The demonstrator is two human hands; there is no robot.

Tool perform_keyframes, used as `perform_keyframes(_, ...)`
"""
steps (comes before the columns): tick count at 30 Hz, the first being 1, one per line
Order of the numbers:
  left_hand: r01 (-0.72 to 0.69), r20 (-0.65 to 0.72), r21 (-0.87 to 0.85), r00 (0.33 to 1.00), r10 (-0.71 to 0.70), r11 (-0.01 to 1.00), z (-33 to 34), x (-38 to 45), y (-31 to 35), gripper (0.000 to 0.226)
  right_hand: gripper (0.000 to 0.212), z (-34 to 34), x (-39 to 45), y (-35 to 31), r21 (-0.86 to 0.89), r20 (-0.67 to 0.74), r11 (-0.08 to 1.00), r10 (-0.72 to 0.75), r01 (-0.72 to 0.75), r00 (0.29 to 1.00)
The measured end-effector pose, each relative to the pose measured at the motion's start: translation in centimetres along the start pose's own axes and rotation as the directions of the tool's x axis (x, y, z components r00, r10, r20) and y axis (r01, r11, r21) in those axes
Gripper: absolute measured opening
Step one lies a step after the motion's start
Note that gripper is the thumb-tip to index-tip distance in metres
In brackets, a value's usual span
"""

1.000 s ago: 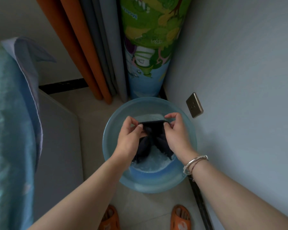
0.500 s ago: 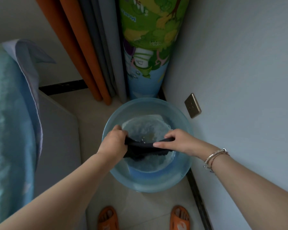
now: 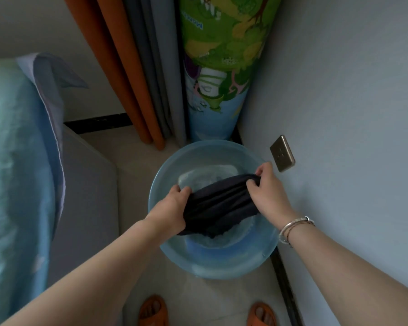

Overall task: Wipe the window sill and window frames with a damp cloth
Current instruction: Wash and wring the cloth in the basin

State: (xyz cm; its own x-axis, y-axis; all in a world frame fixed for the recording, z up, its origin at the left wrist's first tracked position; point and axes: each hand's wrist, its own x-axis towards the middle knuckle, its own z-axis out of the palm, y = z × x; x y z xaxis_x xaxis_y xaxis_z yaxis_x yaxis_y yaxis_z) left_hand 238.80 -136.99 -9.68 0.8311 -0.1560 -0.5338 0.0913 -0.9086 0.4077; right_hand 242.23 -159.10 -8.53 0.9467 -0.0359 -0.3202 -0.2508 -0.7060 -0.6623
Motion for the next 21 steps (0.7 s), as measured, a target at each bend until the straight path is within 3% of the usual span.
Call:
perform_keyframes(4,0.122,-0.083,0.094,0.990,-0.114,0.988,2.4,0.8,-0.2,0.047,0.022,1.9,1.4,1.6,-0.078,0.078,0.997,-0.005,0.011,0.997)
perform_keyframes(7,0.273,-0.164,-0.206,0.937,-0.308,0.940,4.9,1.9,0.0,0.044,0.029,3.9,2.1,3.0,-0.051,0.167,0.998,0.036,-0.028,0.985)
perform_keyframes(9,0.366,-0.115,-0.451,0.881,-0.459,0.814,6.4,2.6,0.8,0.044,0.039,5.7,2.1,4.0,-0.089,0.153,0.993,0.091,-0.078,0.984)
perform_keyframes(13,0.484,0.042,-0.655,0.790,-0.611,0.580,8.5,4.9,1.3,0.058,0.054,10.1,2.2,4.0,-0.395,0.125,0.916,0.128,-0.069,0.984)
perform_keyframes(14,0.448,0.083,-0.751,0.793,-0.604,0.485,9.0,5.4,1.4,0.056,0.051,11.0,2.3,3.8,-0.354,0.149,0.932,0.138,-0.078,0.979)
perform_keyframes(16,0.313,0.158,-0.928,0.821,-0.549,0.201,10.0,5.6,1.4,0.051,0.041,12.3,2.2,3.5,-0.115,0.210,0.987,0.134,-0.111,0.969)
perform_keyframes(18,0.206,0.194,-0.978,0.832,-0.519,-0.035,10.4,6.5,1.2,0.044,0.033,12.5,2.8,2.9,0.135,0.295,0.967,0.169,-0.216,0.940)
perform_keyframes(21,0.046,0.141,-0.976,0.878,-0.458,-0.211,12.0,8.2,0.3,0.053,0.034,12.0,2.5,1.9,0.447,0.299,0.855,0.133,-0.262,0.945)
